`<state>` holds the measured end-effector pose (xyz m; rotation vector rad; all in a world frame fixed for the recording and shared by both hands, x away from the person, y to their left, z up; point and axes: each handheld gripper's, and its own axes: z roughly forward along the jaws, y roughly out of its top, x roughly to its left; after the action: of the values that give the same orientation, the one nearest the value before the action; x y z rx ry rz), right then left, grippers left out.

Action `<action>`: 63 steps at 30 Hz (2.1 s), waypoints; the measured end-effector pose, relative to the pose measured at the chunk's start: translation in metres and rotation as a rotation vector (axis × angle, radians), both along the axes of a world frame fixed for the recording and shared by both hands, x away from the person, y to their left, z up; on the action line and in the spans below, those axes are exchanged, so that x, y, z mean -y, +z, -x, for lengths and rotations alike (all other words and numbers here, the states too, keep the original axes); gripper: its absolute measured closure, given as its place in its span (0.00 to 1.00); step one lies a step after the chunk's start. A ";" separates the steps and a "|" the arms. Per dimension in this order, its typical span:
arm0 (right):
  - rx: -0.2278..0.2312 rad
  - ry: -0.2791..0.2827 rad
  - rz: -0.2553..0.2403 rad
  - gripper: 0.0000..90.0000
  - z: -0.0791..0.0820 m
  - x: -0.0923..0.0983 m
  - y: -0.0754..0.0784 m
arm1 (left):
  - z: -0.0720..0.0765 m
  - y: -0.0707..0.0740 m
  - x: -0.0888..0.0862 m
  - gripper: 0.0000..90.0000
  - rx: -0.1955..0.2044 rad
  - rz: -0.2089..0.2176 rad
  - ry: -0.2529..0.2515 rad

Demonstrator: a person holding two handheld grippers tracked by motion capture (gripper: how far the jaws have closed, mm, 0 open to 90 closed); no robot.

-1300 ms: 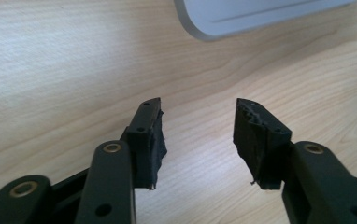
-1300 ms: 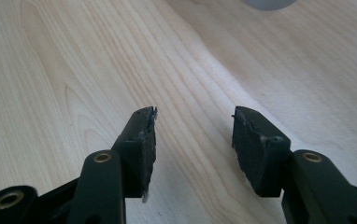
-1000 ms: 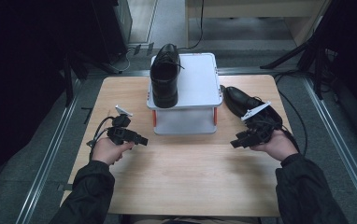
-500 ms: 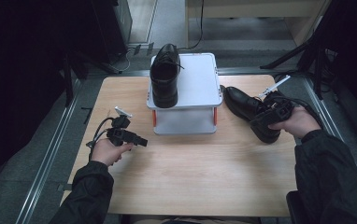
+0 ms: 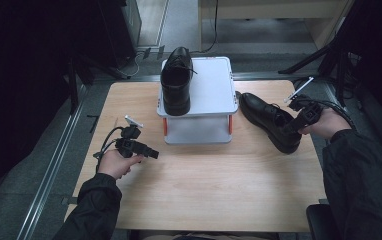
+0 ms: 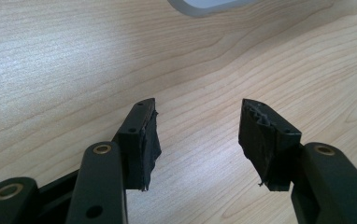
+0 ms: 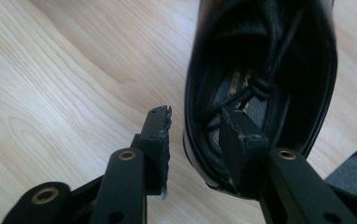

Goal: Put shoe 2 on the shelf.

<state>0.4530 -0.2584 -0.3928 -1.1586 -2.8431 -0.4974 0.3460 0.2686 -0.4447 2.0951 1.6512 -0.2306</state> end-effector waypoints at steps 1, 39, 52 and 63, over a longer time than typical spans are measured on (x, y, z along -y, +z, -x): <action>-0.012 0.001 0.006 0.73 -0.001 0.000 -0.002 | 0.000 0.000 0.000 0.52 0.000 -0.001 0.002; -0.175 -0.259 -0.011 0.94 0.002 -0.076 -0.008 | -0.001 -0.001 -0.003 0.53 -0.009 0.009 0.010; -0.129 -0.347 -0.069 0.85 -0.006 -0.042 0.029 | 0.000 -0.002 -0.002 0.53 -0.010 0.003 0.003; -0.186 -0.484 -0.033 0.83 -0.025 -0.011 0.005 | -0.002 -0.003 -0.002 0.53 -0.024 0.033 -0.001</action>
<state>0.4775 -0.2472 -0.3881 -1.7876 -2.3824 -0.4190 0.3480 0.2711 -0.4478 2.0768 1.6482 -0.2821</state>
